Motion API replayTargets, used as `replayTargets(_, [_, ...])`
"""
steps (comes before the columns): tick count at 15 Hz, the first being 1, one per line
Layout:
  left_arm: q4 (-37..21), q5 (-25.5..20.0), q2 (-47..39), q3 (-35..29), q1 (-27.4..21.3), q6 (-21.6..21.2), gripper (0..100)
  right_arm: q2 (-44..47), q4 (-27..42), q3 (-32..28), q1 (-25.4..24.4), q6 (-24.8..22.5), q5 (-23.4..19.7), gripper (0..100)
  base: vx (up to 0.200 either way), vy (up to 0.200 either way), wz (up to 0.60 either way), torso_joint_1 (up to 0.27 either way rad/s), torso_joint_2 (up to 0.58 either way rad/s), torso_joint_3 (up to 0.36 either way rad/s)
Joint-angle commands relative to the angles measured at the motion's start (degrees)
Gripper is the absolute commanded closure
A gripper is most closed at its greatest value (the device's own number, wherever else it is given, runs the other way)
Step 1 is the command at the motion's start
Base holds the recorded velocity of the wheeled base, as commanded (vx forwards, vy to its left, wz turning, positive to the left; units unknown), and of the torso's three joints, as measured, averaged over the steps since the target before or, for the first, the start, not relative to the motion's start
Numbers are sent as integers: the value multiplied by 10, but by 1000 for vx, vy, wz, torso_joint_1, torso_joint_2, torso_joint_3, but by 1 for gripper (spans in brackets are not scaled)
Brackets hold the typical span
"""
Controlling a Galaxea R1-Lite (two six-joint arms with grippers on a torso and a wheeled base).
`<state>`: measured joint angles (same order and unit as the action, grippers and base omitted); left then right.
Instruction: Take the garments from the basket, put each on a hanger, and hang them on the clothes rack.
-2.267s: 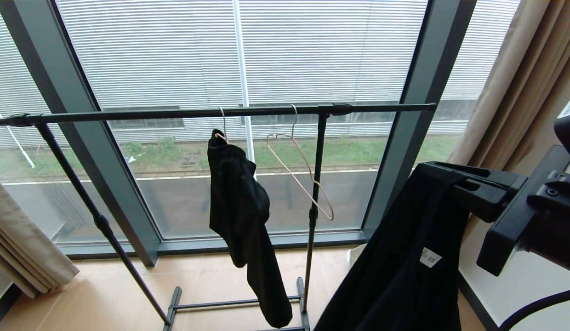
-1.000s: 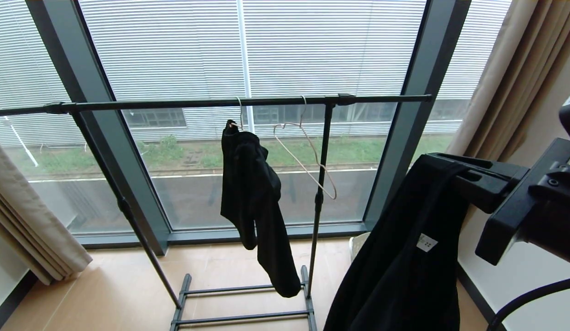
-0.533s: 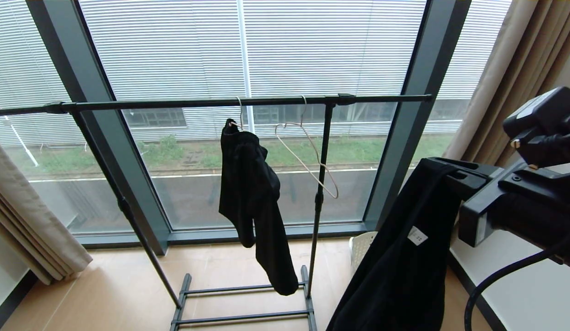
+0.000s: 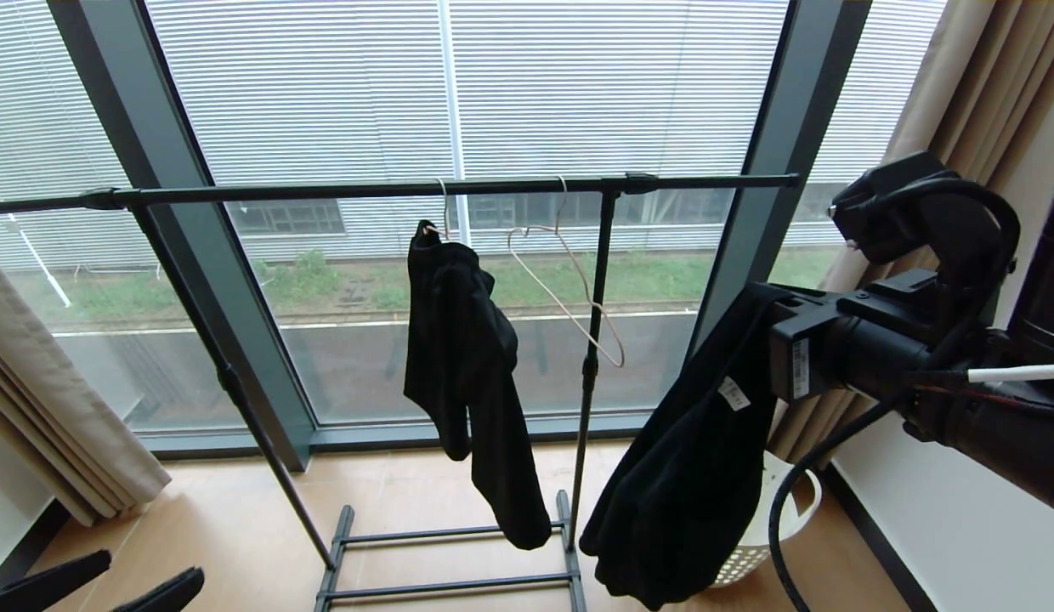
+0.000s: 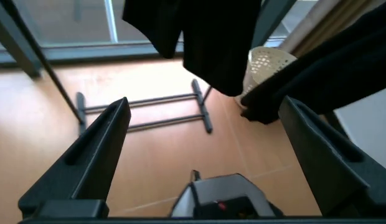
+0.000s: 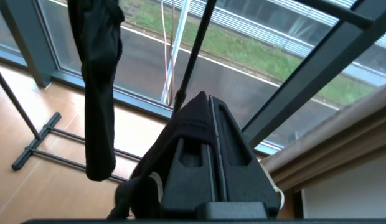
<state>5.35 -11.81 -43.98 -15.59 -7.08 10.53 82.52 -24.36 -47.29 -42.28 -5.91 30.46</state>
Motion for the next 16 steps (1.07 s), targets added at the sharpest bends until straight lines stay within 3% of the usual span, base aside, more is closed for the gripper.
replayTargets(1, [28,16,-173,-81,-95,85,0,29,2,-19,0,17,7,100,0,0,0,0,0,0])
replayTargets(3, [48,50,-250,-111,-133,106,0,46,8,-31,0,30,12,100,0,0,0,0,0,0])
replayTargets(8, [195,64,-420,-155,-222,122,0,106,9,-98,0,38,27,100,0,0,0,0,0,0])
replayTargets(12, [211,79,-499,-226,-304,123,0,148,1,-134,-31,36,25,100,0,0,0,0,0,0])
replayTargets(16, [216,86,-538,-249,-333,123,0,150,2,-133,-55,71,27,100,0,0,0,0,0,0])
